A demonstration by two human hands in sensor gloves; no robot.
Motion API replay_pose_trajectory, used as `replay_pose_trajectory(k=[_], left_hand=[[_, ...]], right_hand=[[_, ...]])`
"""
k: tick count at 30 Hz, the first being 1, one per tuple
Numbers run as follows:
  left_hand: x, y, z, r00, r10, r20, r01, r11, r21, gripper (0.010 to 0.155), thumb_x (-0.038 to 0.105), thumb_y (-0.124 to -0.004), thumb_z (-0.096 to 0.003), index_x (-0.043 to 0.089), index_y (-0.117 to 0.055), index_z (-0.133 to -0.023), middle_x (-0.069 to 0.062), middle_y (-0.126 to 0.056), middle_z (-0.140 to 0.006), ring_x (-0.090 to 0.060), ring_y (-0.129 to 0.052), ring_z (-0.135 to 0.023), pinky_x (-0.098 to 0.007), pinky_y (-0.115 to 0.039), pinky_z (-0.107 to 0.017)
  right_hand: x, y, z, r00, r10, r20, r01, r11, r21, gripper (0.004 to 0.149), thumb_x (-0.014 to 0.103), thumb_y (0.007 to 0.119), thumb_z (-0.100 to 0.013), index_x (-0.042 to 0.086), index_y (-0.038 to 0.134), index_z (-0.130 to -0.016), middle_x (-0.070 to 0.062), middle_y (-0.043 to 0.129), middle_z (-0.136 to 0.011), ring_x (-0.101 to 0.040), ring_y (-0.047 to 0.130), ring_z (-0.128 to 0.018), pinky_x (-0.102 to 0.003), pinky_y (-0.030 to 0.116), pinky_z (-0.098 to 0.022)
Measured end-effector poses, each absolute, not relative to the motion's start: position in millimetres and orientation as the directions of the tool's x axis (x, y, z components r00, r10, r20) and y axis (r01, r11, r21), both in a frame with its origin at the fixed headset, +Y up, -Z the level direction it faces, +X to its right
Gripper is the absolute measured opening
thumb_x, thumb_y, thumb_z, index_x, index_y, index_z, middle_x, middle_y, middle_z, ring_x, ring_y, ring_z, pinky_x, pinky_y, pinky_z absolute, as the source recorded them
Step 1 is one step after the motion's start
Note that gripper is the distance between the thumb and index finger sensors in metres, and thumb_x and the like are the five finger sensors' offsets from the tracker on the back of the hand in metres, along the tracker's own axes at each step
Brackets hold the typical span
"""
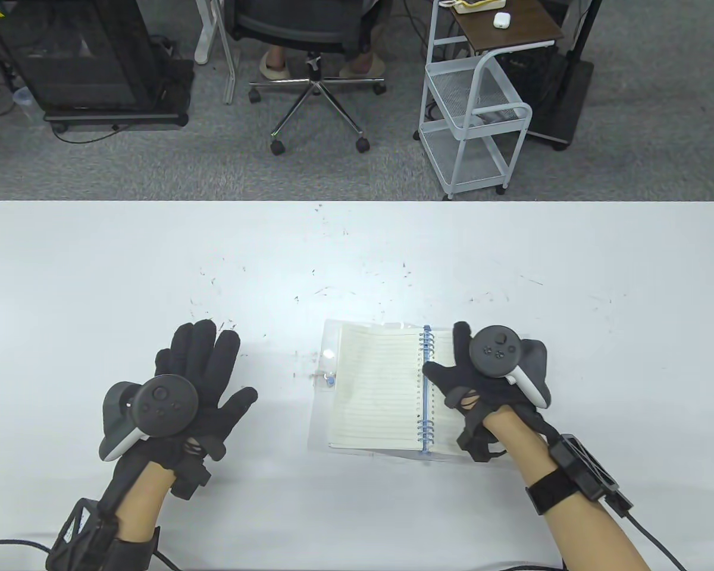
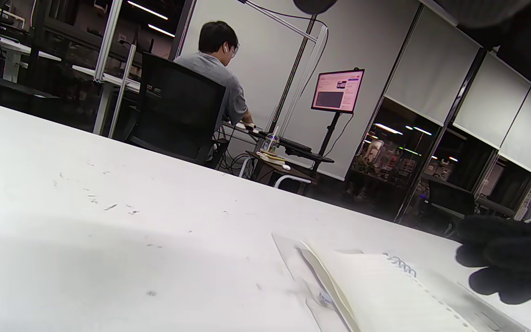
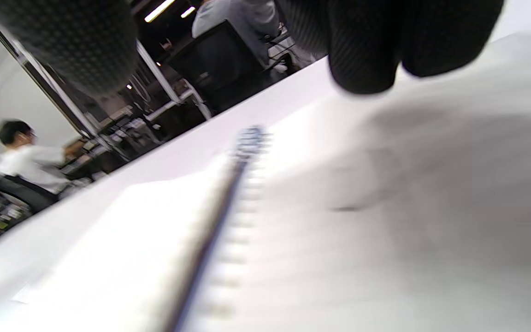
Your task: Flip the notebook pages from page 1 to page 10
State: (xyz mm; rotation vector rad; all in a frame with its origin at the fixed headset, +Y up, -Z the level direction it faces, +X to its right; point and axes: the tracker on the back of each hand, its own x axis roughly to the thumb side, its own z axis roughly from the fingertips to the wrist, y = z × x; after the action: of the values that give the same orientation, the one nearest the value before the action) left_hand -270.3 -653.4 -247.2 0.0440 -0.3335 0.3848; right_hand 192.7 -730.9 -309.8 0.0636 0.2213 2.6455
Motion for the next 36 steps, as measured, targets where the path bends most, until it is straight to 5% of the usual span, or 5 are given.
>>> replay_pose_trajectory(k=[6,13,30,36], left_hand=[[-269.4,-654.1,-246.6,0.874,0.361,0.325,-0.373,0.927,-0.025,0.087,0.07,-0.063,-0.0437,0.027,-0.037,-0.114,-0.011,-0.021,-0.119,-0.048,-0.017,-0.114,-0.074,-0.027,-0.072],[-269.3,-654.2,-246.7,0.876,0.361,0.32,-0.373,0.927,-0.026,0.087,0.07,-0.063,-0.0437,0.027,-0.037,-0.114,-0.011,-0.021,-0.119,-0.048,-0.017,-0.114,-0.074,-0.027,-0.072],[-266.5,-656.1,-246.8,0.881,0.358,0.311,-0.363,0.931,-0.041,0.086,0.07,-0.063,-0.0438,0.027,-0.037,-0.114,-0.011,-0.021,-0.119,-0.048,-0.017,-0.114,-0.074,-0.027,-0.072],[-267.6,-655.2,-247.1,0.88,0.362,0.307,-0.369,0.929,-0.036,0.086,0.07,-0.063,-0.0439,0.027,-0.037,-0.114,-0.011,-0.021,-0.119,-0.048,-0.017,-0.114,-0.074,-0.027,-0.072]], right_hand=[[220.8,-766.2,-299.2,-0.936,0.344,-0.076,-0.348,-0.872,0.344,0.106,0.078,0.07,-0.046,0.012,0.005,-0.097,-0.04,0.017,-0.101,-0.07,0.022,-0.089,-0.079,0.035,-0.059],[208.4,-785.5,-299.1,-0.971,0.236,-0.035,-0.224,-0.852,0.473,0.111,0.081,0.067,-0.045,0.013,-0.004,-0.094,-0.041,0.004,-0.095,-0.069,0.005,-0.085,-0.081,0.022,-0.058],[185.8,-766.7,-292.5,-0.949,0.315,0.028,-0.288,-0.896,0.338,0.106,0.055,0.084,-0.046,0.008,0.002,-0.093,-0.03,0.032,-0.104,-0.067,0.025,-0.088,-0.078,0.032,-0.058],[188.9,-750.6,-289.4,-0.857,0.514,-0.039,-0.495,-0.8,0.341,0.104,0.057,0.084,-0.047,0.01,0.004,-0.094,-0.027,0.029,-0.104,-0.07,0.044,-0.086,-0.077,0.047,-0.058]])
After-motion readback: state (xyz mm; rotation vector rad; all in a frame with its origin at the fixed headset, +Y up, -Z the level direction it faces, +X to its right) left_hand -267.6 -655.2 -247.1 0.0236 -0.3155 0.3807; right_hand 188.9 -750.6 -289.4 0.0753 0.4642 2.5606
